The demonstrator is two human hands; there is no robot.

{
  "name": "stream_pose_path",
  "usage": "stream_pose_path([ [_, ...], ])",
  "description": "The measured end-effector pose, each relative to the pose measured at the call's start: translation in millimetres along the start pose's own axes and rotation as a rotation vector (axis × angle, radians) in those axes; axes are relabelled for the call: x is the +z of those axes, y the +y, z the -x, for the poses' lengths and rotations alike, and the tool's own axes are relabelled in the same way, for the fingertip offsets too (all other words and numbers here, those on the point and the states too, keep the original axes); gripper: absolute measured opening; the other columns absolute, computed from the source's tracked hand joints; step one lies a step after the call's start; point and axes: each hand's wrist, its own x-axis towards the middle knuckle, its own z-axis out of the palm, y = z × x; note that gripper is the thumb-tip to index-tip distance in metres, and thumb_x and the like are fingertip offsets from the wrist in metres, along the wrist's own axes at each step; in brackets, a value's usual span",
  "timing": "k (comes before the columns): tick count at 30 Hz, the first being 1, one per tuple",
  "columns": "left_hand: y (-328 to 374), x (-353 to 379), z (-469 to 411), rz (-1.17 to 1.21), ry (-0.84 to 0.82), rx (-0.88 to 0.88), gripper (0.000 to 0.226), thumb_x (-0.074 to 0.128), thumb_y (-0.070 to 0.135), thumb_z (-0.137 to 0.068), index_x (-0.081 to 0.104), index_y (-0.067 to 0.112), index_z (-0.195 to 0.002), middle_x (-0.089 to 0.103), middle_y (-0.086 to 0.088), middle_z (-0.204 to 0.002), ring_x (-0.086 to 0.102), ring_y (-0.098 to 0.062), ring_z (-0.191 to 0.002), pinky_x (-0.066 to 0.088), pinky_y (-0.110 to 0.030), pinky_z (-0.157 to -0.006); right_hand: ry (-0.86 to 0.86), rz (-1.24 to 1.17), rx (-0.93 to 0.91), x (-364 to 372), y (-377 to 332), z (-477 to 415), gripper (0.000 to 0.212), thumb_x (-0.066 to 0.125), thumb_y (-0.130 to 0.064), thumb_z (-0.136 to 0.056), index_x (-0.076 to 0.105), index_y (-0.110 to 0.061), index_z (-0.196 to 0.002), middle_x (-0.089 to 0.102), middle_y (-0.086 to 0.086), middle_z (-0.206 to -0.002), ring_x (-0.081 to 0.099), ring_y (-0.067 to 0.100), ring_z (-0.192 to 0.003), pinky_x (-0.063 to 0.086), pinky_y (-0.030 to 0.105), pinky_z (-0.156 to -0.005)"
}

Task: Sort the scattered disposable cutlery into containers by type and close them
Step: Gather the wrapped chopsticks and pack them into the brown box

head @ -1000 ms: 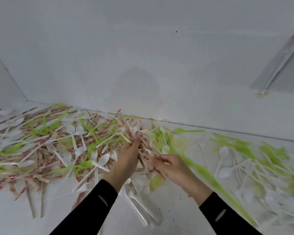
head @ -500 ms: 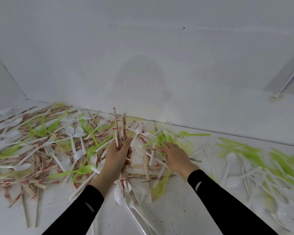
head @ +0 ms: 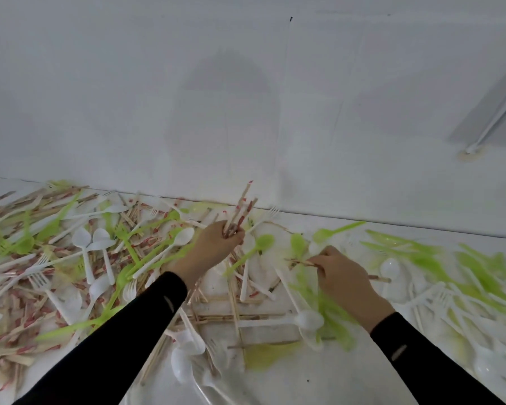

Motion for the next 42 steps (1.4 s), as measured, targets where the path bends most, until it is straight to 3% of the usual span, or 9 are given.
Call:
stream_pose_path([
  [5,4,32,-50,-0.356,0.015,0.101,0.016,0.053,0.022,-0.092,0.053,0.017,-0.077,0.05,0.004,-0.07,0.051,-0.018,-0.067,0.034,-0.026,-0.055,-0.005,0.092,-0.243,9,-7,-25,0.045,0.034,-0.025,-0.087,0.074,-0.032,-0.107,0.062,-0.008,-0.111,0.06,0.021,-0.097,0.038,0.033,-0.083],
  [9,7,40,-84,-0.431,0.087,0.044,0.001,0.051,0.018,-0.088,0.05,0.018,-0.088,0.054,-0.002,-0.088,0.056,-0.026,-0.083,0.039,-0.031,-0.067,0.032,0.216,-0.382,21,-11,-33,0.036,0.036,-0.034,-0.066,0.071,-0.038,-0.062,0.067,-0.02,-0.081,0.06,0.012,-0.064,0.047,0.025,-0.058],
  [13,1,53,-97,-0.516,0.079,-0.1,0.034,0.047,0.042,-0.094,0.055,0.012,-0.109,0.06,-0.006,-0.103,0.061,-0.029,-0.095,0.045,-0.033,-0.073,0.013,0.288,-0.513,30,-5,-35,0.018,0.055,-0.039,-0.068,0.073,-0.038,-0.069,0.065,-0.017,-0.08,0.058,0.013,-0.066,0.046,0.024,-0.059],
  [17,0,65,-94,-0.572,0.121,-0.129,0.043,0.04,0.053,-0.097,0.056,0.013,-0.099,0.06,-0.002,-0.091,0.057,-0.025,-0.08,0.042,-0.032,-0.069,0.104,0.245,-0.549,36,6,-31,0.02,0.082,-0.035,-0.062,0.074,-0.037,-0.081,0.06,-0.008,-0.081,0.057,0.015,-0.066,0.046,0.027,-0.06],
  [21,0,66,-92,-0.561,0.038,-0.131,0.05,0.054,0.063,-0.086,0.055,0.014,-0.092,0.057,0.001,-0.083,0.057,-0.022,-0.076,0.04,-0.029,-0.063,0.2,0.204,-0.584,36,13,-23,0.021,0.05,-0.036,-0.08,0.069,-0.03,-0.075,0.06,-0.006,-0.089,0.055,0.016,-0.07,0.045,0.028,-0.061],
  [25,2,69,-86,-0.534,-0.201,-0.131,0.072,0.074,0.069,-0.066,0.046,0.013,-0.101,0.055,-0.001,-0.089,0.058,-0.023,-0.085,0.046,-0.034,-0.07,0.265,0.216,-0.633,32,20,-8,0.024,0.045,-0.034,-0.082,0.067,-0.027,-0.077,0.062,-0.004,-0.098,0.055,0.016,-0.073,0.044,0.028,-0.064],
  [33,6,81,-55,-0.524,-0.011,-0.099,0.026,0.057,0.037,-0.091,0.05,0.012,-0.086,0.057,-0.003,-0.081,0.059,-0.027,-0.078,0.048,-0.031,-0.068,0.407,0.146,-0.67,-5,38,19,0.004,0.056,-0.023,-0.086,0.059,-0.02,-0.088,0.057,-0.001,-0.104,0.048,0.019,-0.079,0.035,0.03,-0.069],
  [38,16,79,-42,-0.41,-0.032,-0.075,0.027,0.056,0.03,-0.09,0.047,0.01,-0.074,0.05,-0.001,-0.071,0.054,-0.025,-0.07,0.039,-0.029,-0.058,0.442,0.287,-0.717,-19,39,31,0.011,0.067,-0.015,-0.076,0.057,-0.016,-0.08,0.055,0.001,-0.088,0.048,0.021,-0.073,0.033,0.031,-0.066],
  [42,30,68,-27,-0.069,0.067,0.007,0.022,0.054,0.029,-0.095,0.049,0.013,-0.08,0.057,0.001,-0.074,0.049,-0.016,-0.061,0.034,-0.026,-0.051,0.442,0.401,-0.636,-29,43,29,0.017,0.072,-0.018,-0.065,0.06,-0.019,-0.078,0.056,0.005,-0.116,0.05,0.026,-0.082,0.037,0.036,-0.067],
])
